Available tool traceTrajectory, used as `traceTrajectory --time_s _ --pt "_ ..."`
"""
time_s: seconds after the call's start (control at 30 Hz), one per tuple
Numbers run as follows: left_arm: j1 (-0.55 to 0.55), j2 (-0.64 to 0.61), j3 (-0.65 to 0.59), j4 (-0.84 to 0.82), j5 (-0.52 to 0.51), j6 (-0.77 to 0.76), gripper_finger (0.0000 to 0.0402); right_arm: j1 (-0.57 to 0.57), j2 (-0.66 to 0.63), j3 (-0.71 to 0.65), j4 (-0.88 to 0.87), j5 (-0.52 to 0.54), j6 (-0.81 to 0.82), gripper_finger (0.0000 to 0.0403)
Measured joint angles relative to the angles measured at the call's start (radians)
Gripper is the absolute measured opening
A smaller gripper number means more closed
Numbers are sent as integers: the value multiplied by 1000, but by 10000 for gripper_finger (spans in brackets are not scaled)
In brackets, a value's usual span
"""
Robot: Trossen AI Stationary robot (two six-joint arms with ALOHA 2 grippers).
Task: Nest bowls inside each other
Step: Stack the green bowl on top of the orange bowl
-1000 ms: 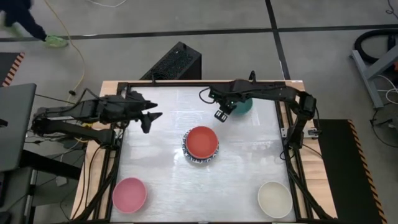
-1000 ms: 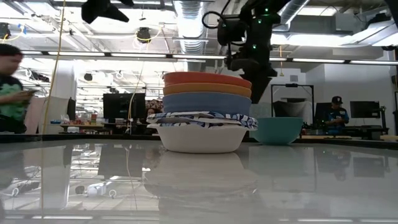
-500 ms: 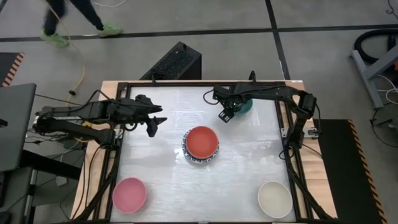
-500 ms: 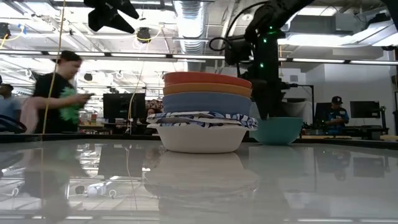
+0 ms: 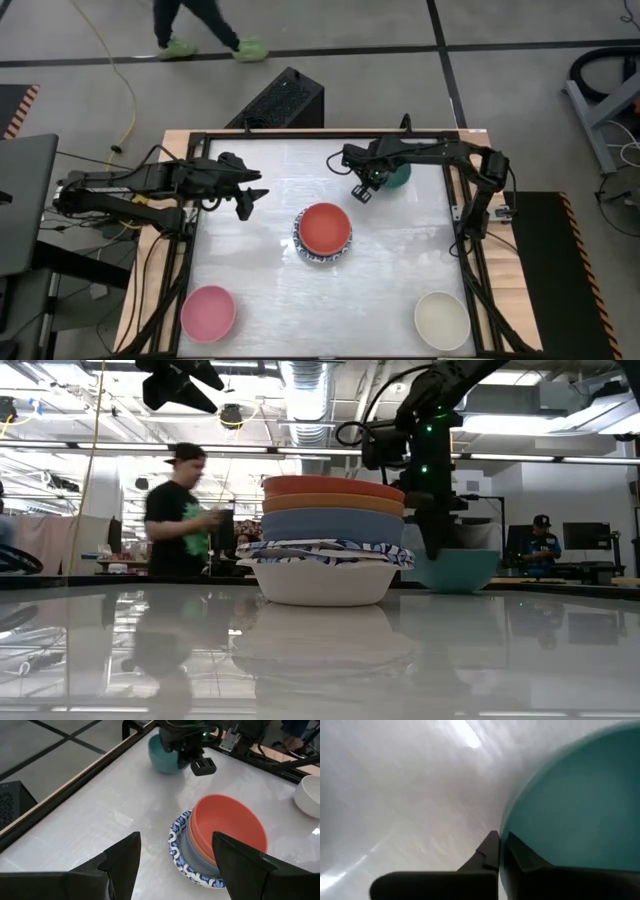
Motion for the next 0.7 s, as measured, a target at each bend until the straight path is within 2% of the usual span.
traceTrajectory --time_s 0.13,0.33,0.57,0.7 --pt "0 0 0 0 -1 0 233 17 -8 5 5 10 -30 13" --pt "0 0 1 -1 -10 23 233 63 -48 91 8 72 -123 7" --pt "0 0 1 -4 -22 24 233 150 -97 191 35 111 -505 7" --pt "0 0 1 -4 -28 24 233 209 -124 230 42 136 -643 7"
